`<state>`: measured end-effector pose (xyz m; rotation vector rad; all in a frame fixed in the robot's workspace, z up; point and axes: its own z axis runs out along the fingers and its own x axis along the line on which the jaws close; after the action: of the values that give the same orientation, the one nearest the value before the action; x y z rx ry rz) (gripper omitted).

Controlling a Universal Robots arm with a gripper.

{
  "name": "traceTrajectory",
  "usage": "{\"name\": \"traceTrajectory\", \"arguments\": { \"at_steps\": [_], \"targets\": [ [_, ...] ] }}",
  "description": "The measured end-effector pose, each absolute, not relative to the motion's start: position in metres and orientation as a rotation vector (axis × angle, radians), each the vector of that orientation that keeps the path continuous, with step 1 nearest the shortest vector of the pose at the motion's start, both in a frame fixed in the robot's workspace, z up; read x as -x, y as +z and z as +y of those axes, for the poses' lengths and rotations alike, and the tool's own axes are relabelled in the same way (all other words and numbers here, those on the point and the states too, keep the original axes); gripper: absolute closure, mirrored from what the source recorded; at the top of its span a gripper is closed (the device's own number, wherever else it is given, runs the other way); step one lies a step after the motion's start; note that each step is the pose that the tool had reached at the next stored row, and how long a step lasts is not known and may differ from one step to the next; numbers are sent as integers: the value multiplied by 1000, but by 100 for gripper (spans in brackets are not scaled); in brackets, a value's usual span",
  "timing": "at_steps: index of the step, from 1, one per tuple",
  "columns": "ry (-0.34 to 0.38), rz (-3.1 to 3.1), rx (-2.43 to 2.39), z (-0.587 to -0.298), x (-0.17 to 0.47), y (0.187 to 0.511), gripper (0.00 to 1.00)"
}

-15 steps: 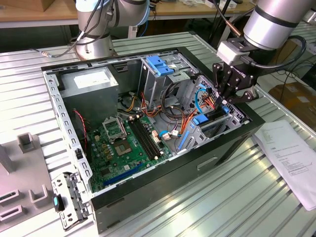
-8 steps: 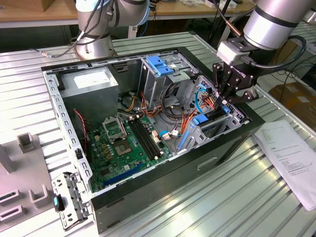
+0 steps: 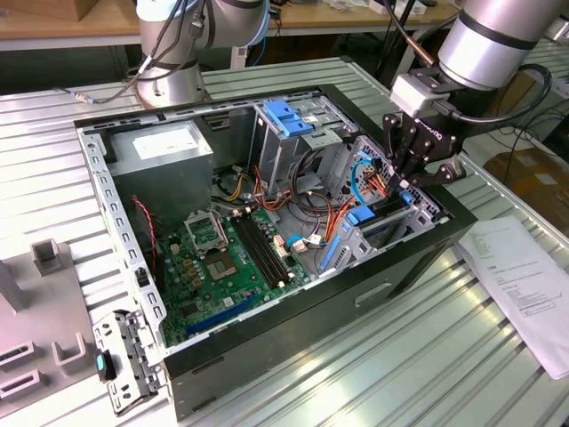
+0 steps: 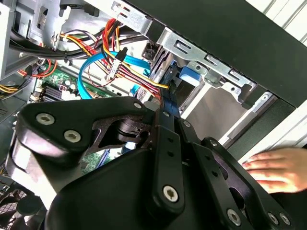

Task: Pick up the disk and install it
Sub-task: 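Insert the second disk wire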

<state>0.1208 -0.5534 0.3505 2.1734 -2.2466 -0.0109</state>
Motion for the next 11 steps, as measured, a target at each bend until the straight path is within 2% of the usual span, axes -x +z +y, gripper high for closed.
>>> {"name": "traceTrajectory", "arguments": {
  "at_steps": [11],
  "targets": [
    [-14,-2248,-2175,-553,-114,379,89]
  ]
}}
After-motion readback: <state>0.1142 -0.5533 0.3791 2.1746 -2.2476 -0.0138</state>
